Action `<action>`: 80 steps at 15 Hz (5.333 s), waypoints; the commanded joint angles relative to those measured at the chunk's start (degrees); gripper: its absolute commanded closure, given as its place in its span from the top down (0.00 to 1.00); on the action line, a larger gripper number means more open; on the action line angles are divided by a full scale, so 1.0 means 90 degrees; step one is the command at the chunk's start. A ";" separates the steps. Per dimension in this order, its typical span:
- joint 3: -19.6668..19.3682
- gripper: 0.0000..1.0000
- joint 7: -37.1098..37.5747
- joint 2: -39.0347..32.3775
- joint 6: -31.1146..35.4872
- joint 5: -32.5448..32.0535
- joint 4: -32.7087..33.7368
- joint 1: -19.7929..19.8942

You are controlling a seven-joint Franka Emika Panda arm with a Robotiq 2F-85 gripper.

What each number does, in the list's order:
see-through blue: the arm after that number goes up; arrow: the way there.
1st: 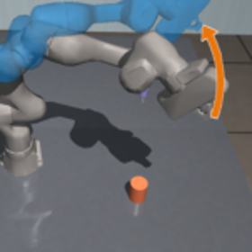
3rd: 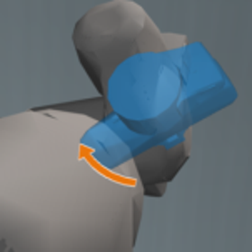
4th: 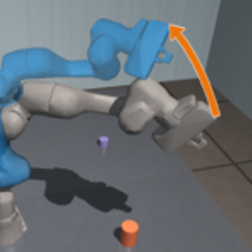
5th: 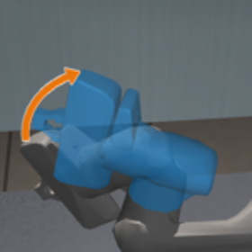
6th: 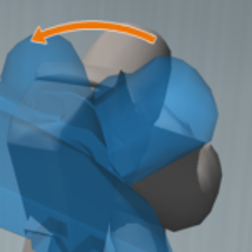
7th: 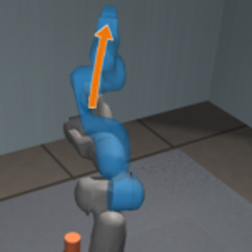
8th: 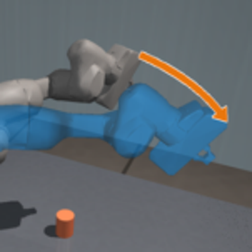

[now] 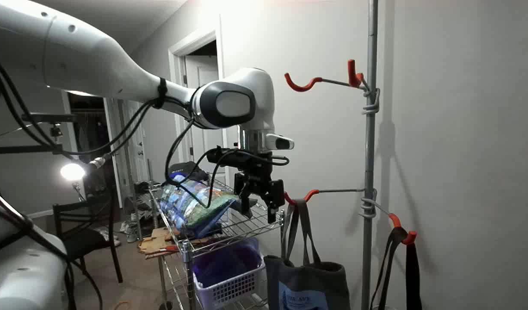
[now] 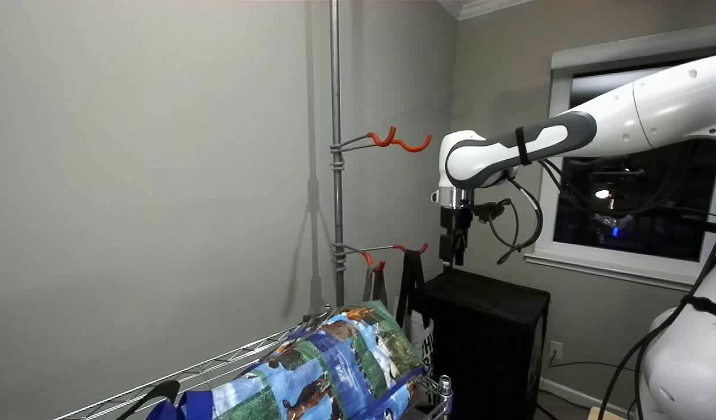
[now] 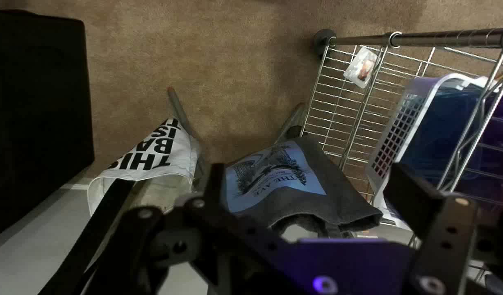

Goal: Take the bags off of the coat rack

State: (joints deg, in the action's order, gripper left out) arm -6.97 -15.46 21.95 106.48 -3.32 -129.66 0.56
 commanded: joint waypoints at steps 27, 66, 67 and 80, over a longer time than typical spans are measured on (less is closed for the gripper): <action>-0.0539 1.00 -0.0377 -0.1488 0.3990 -0.0003 -0.0279 0.0564; -0.0608 1.00 0.1334 -0.3585 0.6821 -0.0791 0.0520 0.1120; -0.0659 1.00 0.1605 -0.3700 0.7045 -0.0852 0.0581 0.1077; -0.2194 1.00 0.4520 -0.4490 0.7952 -0.1005 0.1203 -0.0512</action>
State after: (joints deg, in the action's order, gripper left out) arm -25.71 21.66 -17.85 178.77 -13.73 -119.43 -2.11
